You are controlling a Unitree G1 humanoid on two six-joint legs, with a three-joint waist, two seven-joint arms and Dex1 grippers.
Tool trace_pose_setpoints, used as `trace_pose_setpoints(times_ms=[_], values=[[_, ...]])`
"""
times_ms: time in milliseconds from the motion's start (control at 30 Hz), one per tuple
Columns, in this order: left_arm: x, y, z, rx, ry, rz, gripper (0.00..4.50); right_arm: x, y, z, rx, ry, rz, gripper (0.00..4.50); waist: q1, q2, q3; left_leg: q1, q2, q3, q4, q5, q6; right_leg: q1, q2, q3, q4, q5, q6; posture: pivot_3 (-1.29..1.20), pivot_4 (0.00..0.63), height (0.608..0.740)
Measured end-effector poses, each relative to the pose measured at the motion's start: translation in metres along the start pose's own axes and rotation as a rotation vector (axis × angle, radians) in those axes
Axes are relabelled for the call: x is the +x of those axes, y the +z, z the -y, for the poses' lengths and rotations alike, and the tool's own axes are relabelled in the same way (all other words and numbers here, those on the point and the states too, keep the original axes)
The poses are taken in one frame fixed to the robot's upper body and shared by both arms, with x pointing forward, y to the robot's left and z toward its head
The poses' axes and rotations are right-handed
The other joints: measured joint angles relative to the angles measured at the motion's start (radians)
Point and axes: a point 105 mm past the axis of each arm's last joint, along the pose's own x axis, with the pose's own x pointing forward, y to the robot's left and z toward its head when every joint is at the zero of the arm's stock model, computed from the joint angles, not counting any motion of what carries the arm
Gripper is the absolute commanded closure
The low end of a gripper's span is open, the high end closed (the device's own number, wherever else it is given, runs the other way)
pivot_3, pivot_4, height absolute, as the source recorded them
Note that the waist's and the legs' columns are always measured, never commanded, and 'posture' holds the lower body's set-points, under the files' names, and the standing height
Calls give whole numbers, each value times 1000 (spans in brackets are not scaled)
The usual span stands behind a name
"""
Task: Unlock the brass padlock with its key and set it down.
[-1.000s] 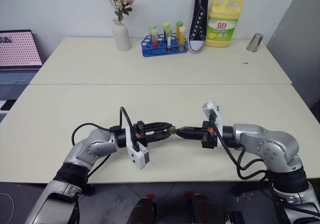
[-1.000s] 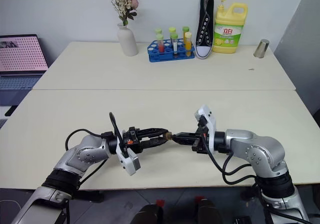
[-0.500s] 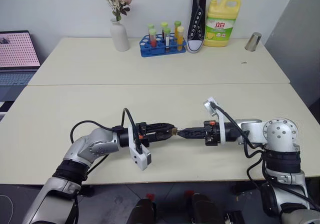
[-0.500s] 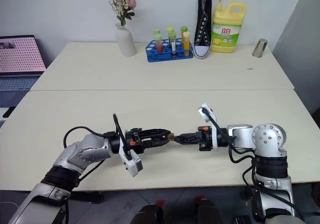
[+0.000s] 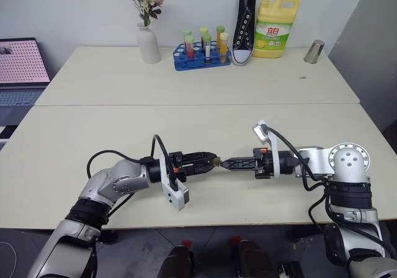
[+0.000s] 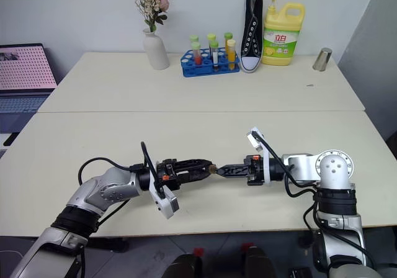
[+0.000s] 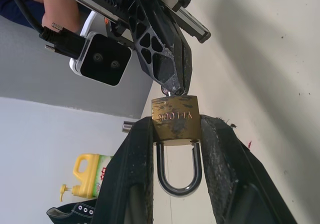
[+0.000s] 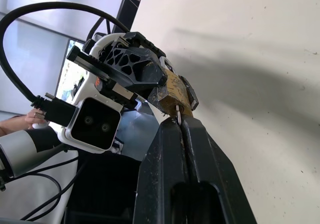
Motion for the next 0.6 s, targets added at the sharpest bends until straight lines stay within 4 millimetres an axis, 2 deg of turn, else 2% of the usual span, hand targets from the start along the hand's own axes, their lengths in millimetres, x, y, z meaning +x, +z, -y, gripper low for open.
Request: trace_pose_setpoints(times_ms=[100, 200, 333, 400, 433, 533, 567, 600], values=[[-1, 0, 0, 0, -1, -1, 3543, 1, 0, -1, -19, -8, -5, 4500, 0, 1, 0, 0, 0, 0, 0, 0, 0, 0, 0, 0, 0, 0, 0, 0, 150, 740], [-2, -1, -1, -2, 7, -6, 3543, 3, 1, -6, -79, -26, -4, 3928, 0, 1, 0, 0, 0, 0, 0, 0, 0, 0, 0, 0, 0, 0, 0, 0, 150, 740], [-2, -1, 4, -26, 2, -15, 3543, 3, -6, -11, -167, -41, -19, 2443, 0, 1, 0, 0, 0, 0, 0, 0, 0, 0, 0, 0, 0, 0, 0, 0, 150, 740], [-2, -1, 10, -43, -17, -24, 3543, 1, -11, -12, -262, -65, -40, 1650, 0, 2, 1, -1, 0, 0, 0, 0, 1, 0, 0, 0, -1, 0, 0, 0, 150, 740], [-2, -2, 11, -49, -24, -32, 3543, -1, -11, -11, -299, -75, -37, 1391, 0, 2, 1, -1, 0, 0, 0, 0, 1, 0, 0, 0, -1, 0, 0, 0, 150, 740], [-4, -4, 14, -65, -30, -50, 3543, -13, -10, -6, -461, -142, -15, 243, 1, 1, 1, -1, 0, 0, 0, 0, 1, 0, 0, -1, -2, 0, 0, 0, 150, 740], [-4, -4, 13, -67, -27, -52, 3543, -15, -10, -4, -501, -156, -9, 0, 1, 2, 1, -1, 0, 0, 0, 0, 1, 0, 0, -1, -2, 0, 0, 0, 150, 740], [-4, -5, 13, -70, -24, -55, 3543, -15, -11, -4, -526, -158, -6, 0, 1, 1, 1, -1, 0, 0, 0, 0, 1, 0, 0, -1, -2, 0, 0, 0, 150, 740]])
